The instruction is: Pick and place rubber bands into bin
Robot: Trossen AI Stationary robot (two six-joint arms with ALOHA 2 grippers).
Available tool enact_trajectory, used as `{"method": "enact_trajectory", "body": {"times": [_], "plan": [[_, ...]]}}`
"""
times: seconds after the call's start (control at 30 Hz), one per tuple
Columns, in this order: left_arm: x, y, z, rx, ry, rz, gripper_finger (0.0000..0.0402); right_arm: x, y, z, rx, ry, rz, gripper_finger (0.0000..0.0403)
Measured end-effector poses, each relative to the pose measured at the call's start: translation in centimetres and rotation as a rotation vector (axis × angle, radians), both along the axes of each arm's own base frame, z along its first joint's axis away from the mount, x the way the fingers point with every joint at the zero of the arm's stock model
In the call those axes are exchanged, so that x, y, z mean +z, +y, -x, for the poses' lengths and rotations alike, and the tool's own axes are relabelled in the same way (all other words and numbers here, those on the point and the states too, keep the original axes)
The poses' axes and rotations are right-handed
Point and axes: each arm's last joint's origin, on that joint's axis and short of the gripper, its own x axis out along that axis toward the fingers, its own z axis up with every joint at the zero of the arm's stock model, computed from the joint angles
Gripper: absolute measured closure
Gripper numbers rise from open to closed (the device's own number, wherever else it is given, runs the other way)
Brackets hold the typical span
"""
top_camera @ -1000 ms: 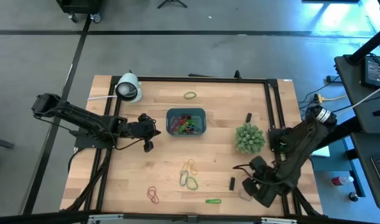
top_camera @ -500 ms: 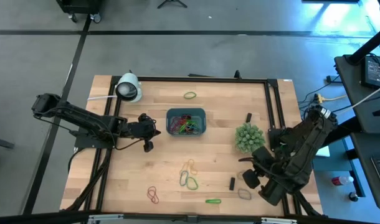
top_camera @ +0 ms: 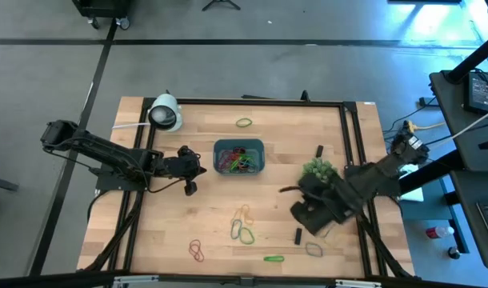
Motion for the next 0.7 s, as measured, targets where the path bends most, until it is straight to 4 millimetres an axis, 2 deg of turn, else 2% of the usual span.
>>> {"method": "enact_trajectory", "body": {"times": [0.27, 0.5, 0.6, 0.7], "plan": [[0.0, 0.0, 0.0, -0.004, 0.001, -0.008, 0.0399, 0.8, -6.2, -6.4, 0.219, -0.111, 0.061, 0.0402], [0.0, 0.0, 0.0, -0.005, 0.002, -0.01, 0.0397, 1.8, -12.8, -10.4, 0.299, -0.265, 0.147, 0.0402], [0.0, 0.0, 0.0, -0.009, 0.004, -0.015, 0.0397, 1.0, -15.2, -11.9, 0.325, -0.273, 0.143, 0.0402], [-0.3, 0.0, 0.2, -0.01, 0.01, -0.016, 0.04, -1.0, -16.9, -13.7, 0.341, -0.256, 0.101, 0.0402]]}}
